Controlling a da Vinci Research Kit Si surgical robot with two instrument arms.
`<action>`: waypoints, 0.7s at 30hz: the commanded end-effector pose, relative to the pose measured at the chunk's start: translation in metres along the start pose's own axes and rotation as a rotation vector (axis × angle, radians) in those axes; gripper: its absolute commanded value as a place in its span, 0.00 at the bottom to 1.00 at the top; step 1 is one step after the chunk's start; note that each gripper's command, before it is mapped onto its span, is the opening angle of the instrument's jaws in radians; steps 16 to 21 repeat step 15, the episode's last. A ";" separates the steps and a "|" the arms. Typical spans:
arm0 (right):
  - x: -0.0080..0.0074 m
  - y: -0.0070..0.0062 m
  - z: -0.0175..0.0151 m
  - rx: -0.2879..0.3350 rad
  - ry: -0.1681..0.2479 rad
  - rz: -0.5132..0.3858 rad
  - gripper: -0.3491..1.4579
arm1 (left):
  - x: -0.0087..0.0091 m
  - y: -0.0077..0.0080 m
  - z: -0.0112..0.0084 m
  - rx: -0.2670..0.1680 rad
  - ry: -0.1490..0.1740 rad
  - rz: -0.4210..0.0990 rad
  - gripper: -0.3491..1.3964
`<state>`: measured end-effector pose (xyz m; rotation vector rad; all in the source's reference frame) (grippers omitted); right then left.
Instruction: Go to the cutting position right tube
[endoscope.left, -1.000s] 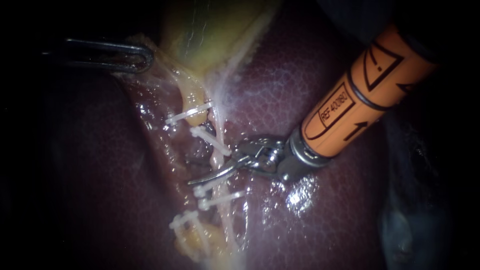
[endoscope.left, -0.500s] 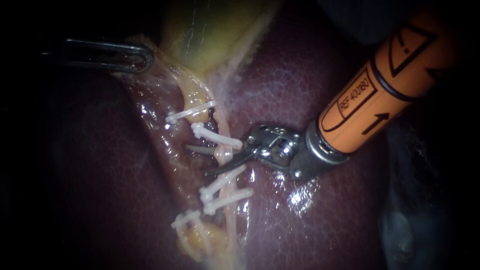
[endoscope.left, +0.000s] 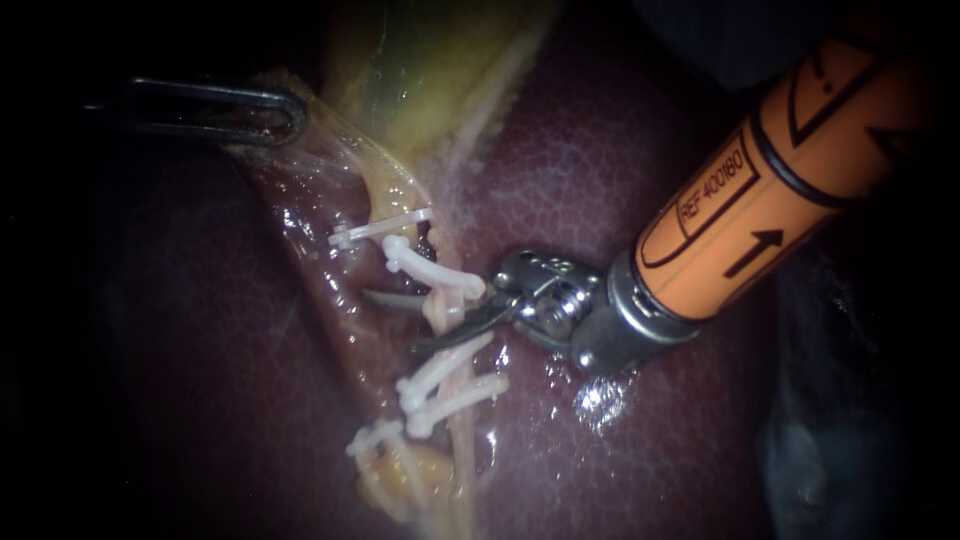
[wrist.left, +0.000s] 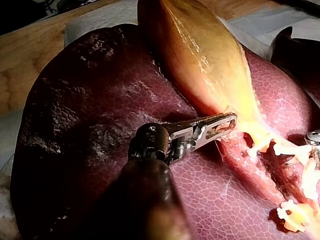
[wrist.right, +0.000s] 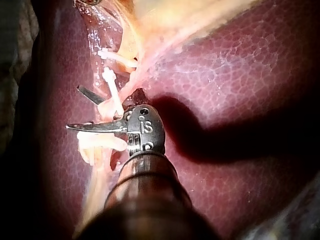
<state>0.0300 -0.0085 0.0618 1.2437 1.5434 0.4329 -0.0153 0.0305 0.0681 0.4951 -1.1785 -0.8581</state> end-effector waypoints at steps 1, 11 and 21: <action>-0.0002 0.0001 0.0001 0.007 0.013 0.008 0.69 | 0.0000 0.0000 0.0000 0.000 0.000 0.000 0.00; -0.0005 0.0004 0.0002 0.001 0.021 0.024 0.69 | 0.0000 0.0000 0.0000 0.000 0.000 0.000 0.00; -0.0005 0.0004 0.0002 0.000 0.021 0.030 0.69 | 0.0000 0.0000 0.0000 0.000 0.000 0.000 0.00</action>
